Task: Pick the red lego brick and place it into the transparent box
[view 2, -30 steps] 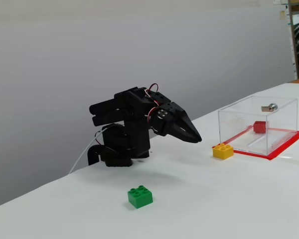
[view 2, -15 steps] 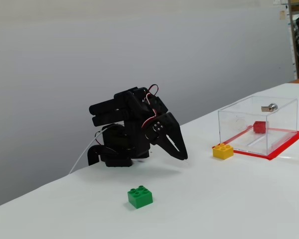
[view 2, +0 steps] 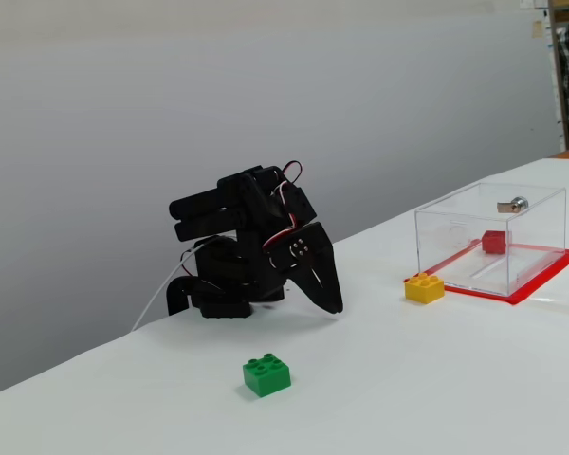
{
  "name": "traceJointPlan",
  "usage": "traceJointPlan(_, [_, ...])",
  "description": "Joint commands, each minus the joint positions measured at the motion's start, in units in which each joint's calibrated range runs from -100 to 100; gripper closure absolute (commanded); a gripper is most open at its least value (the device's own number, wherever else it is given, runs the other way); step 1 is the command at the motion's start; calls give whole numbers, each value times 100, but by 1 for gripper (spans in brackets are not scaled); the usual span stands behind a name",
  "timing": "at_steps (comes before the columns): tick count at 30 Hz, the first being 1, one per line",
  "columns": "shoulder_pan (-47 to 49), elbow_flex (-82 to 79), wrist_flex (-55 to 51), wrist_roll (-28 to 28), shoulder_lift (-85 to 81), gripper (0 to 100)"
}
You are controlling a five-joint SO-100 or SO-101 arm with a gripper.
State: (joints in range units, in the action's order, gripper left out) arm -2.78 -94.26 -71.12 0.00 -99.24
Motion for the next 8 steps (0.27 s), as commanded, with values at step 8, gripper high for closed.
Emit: traceJointPlan(8, [-36, 104, 28, -5, -51, 98])
